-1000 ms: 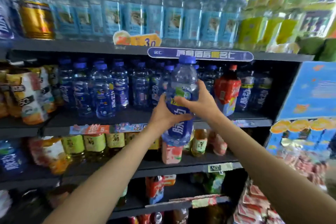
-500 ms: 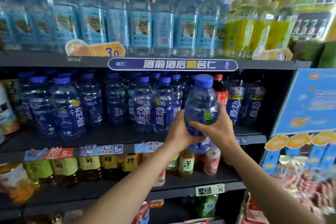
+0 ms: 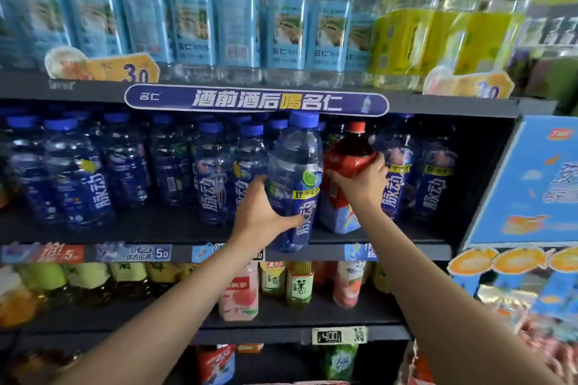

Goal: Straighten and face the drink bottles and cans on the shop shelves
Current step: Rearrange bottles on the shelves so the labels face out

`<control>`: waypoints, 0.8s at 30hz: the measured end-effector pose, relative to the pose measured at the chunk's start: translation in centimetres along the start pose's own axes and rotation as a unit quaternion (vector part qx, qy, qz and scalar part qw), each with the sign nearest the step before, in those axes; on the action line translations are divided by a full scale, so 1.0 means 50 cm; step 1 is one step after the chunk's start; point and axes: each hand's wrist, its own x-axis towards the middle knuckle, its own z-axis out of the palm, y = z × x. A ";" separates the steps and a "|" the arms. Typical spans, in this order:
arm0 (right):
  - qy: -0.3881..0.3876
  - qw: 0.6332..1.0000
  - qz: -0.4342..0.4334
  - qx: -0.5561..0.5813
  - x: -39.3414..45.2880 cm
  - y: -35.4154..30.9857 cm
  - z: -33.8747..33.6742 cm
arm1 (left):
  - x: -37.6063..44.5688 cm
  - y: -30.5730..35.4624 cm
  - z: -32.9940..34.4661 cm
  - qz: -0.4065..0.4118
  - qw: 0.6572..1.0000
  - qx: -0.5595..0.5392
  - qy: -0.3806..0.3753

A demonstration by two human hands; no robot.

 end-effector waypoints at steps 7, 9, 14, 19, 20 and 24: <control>0.031 0.991 -0.086 0.094 -0.037 0.030 -0.041 | -0.029 0.041 0.034 0.019 1.000 0.015 0.001; 0.040 0.971 -0.144 0.188 -0.076 0.031 -0.071 | -0.045 0.065 0.052 0.048 0.998 0.022 -0.020; 0.049 0.931 -0.165 0.322 -0.091 0.046 -0.146 | -0.055 0.156 0.132 0.108 0.993 0.010 -0.055; -0.031 0.956 -0.156 0.248 -0.037 0.098 -0.215 | -0.024 0.227 0.219 0.120 0.991 0.007 -0.061; -0.043 0.960 -0.155 0.228 -0.030 0.107 -0.222 | -0.016 0.233 0.236 0.118 0.991 0.016 -0.058; -0.068 0.979 -0.126 0.146 0.001 0.128 -0.234 | 0.006 0.242 0.286 0.111 0.991 0.065 -0.020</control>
